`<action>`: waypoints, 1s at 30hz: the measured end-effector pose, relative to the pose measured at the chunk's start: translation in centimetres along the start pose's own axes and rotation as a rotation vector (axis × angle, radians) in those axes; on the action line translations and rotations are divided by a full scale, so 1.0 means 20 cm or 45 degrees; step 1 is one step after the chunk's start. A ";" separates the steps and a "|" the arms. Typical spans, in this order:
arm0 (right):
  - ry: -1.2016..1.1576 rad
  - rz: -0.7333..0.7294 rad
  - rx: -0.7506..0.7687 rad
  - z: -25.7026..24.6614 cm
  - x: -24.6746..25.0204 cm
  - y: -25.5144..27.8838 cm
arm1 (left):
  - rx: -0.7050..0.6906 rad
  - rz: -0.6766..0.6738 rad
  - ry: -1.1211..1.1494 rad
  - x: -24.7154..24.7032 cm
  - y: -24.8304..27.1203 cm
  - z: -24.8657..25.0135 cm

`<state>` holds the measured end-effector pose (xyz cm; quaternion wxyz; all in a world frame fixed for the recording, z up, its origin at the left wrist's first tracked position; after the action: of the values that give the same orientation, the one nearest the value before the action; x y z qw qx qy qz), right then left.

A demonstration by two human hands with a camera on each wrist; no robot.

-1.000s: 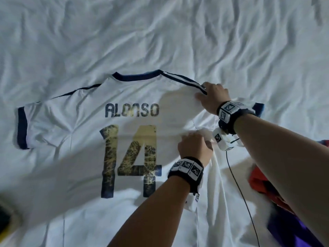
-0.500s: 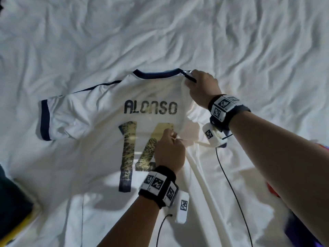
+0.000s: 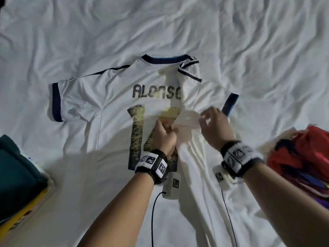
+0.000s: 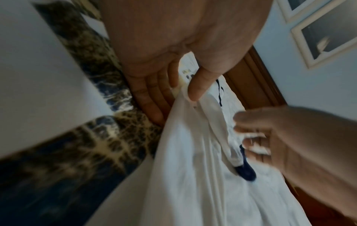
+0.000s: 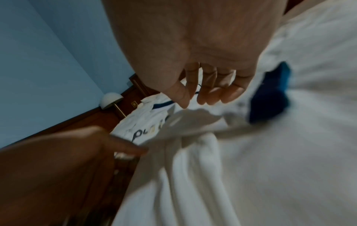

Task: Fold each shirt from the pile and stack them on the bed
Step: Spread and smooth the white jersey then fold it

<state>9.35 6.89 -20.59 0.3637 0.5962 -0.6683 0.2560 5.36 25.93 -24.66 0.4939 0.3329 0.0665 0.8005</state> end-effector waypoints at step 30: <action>0.718 -0.553 -0.051 -0.15 0.01 1.63 | 0.230 -0.599 -0.248 0.30 0.77 -0.56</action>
<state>-22.25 14.17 -15.61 0.5915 0.6229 -0.4044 0.3140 -14.64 25.69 -23.82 0.6387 0.4264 0.1656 0.6187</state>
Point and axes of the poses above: each hand's wrist, its own y-axis away from the middle knuckle, its own x-axis out of the back of the hand, z = x × y, the point moved 5 cm from there along -y, towards the middle knuckle, and after that the axes turned 12 degrees about z, right-handed, at the moved point
